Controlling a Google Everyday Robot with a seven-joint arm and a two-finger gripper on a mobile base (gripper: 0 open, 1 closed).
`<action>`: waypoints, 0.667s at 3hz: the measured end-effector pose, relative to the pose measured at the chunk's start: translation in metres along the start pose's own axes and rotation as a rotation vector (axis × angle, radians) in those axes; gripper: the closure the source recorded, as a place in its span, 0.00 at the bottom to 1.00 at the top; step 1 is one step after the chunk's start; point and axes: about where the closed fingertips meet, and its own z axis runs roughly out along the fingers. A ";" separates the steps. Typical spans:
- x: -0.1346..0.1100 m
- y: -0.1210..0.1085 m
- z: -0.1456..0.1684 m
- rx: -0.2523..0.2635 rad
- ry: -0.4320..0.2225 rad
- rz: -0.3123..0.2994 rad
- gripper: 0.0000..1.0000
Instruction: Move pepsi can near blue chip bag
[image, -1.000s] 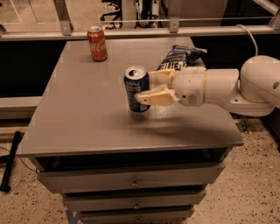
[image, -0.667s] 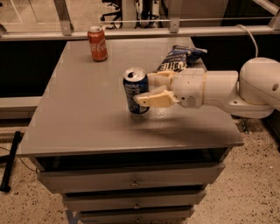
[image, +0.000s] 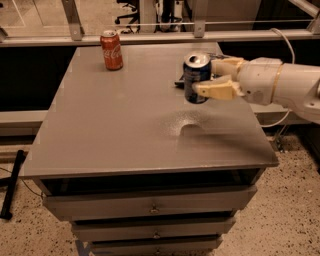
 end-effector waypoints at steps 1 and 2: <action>0.007 -0.060 -0.029 0.115 0.011 -0.016 1.00; 0.034 -0.095 -0.048 0.192 0.031 0.020 1.00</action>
Offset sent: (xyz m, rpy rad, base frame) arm 0.0808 -0.1559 -0.0196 0.0268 0.0021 -0.3105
